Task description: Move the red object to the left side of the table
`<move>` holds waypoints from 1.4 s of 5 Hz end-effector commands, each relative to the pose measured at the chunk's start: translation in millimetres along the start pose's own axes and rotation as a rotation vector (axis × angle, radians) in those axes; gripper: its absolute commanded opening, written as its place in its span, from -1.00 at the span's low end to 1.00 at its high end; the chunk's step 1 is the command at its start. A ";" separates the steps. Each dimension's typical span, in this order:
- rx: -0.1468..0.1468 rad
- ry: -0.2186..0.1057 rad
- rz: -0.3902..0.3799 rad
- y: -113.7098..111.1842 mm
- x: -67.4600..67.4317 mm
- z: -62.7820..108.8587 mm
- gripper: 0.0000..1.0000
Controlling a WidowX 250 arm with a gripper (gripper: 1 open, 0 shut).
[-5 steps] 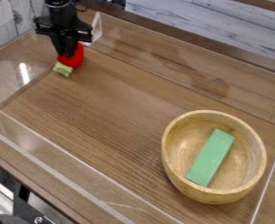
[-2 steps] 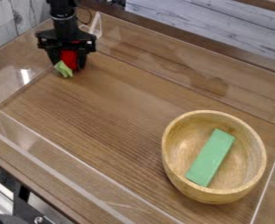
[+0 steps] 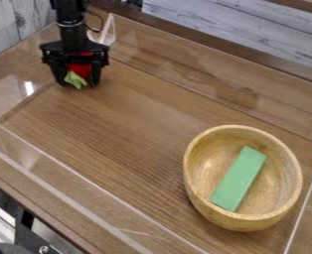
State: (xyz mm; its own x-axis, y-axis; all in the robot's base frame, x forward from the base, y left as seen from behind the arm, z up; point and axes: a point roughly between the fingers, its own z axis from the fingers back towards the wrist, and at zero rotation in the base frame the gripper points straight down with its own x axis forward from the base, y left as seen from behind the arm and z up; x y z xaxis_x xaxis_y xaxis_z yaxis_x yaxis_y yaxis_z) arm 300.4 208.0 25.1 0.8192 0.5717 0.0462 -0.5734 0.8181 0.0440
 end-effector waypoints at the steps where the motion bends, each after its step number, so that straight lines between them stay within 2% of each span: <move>1: -0.026 -0.074 0.032 8.6 8.4 44.4 1.00; 3: -0.058 -0.053 -0.001 11.7 7.9 49.4 1.00; 5: -0.085 -0.041 -0.001 11.3 8.8 34.7 1.00; 7: -0.112 -0.032 -0.079 10.1 5.7 41.9 1.00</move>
State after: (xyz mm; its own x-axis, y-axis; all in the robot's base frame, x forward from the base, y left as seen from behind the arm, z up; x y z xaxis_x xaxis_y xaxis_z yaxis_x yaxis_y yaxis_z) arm 291.8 207.7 41.8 0.8657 0.5006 -0.0008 -0.4994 0.8636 -0.0692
